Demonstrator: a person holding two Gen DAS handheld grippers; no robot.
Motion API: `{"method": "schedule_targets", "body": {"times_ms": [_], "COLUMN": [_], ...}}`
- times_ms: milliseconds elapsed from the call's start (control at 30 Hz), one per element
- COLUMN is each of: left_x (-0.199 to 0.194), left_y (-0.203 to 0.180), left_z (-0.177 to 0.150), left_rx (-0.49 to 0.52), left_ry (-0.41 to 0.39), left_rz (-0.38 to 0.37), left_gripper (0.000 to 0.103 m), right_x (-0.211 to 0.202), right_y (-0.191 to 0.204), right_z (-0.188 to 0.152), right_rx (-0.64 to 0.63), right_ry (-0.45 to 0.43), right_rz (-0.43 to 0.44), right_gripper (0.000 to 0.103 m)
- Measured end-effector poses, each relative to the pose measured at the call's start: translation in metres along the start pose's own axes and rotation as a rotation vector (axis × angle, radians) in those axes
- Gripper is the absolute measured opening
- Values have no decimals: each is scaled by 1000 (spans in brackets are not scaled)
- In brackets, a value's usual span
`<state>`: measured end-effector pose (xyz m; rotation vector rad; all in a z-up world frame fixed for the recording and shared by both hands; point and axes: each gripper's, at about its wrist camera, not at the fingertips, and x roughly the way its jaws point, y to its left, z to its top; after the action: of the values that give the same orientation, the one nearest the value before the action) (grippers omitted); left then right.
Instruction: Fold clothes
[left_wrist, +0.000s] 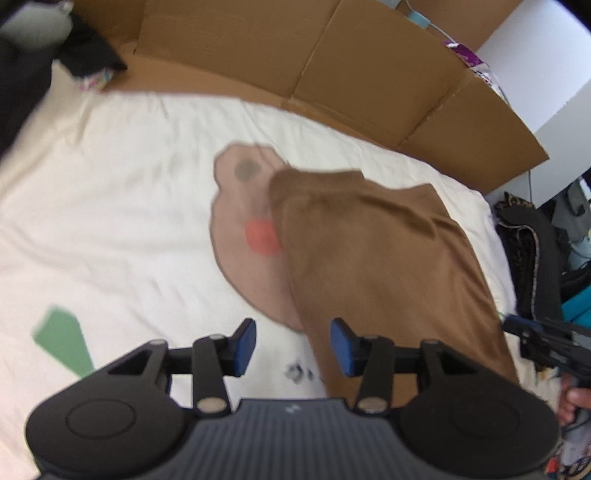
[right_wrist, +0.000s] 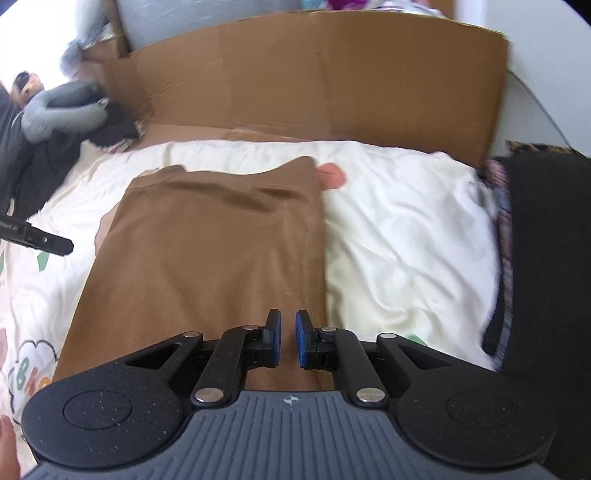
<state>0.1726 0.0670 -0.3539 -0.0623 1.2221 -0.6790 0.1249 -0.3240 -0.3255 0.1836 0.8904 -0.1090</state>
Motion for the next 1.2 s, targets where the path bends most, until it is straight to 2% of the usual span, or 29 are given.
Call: {"method": "schedule_targets", "body": {"times_ms": [267,400,533,833,1067,1200], "left_x": [7,8,10,11,16,17], "left_y": [7,4,2,-14,-26,-29], "left_z": [-45,-64,-74,-92,-107,-117], "left_rx": [-116,-122,-142,-158,-132,-130], "left_ry": [67,97,138,187,233,251], "left_rz": [-84,-103,-146,-196,-199,-195], "left_gripper": [47,44,44,43,41,34], "right_x": [23,31,32,8,-13,-19], "right_y": [-12,-24,-23,-28,-33,-33], "right_z": [3,-4,-4,-7,-25,-39], "right_rx": [16,62,56,138,196,220], "right_ry": [29,49,46,7,31,55], "right_rz": [-44,-46,-55,-59,-28,-18], "right_gripper": [12,14,17,18,20,26]}}
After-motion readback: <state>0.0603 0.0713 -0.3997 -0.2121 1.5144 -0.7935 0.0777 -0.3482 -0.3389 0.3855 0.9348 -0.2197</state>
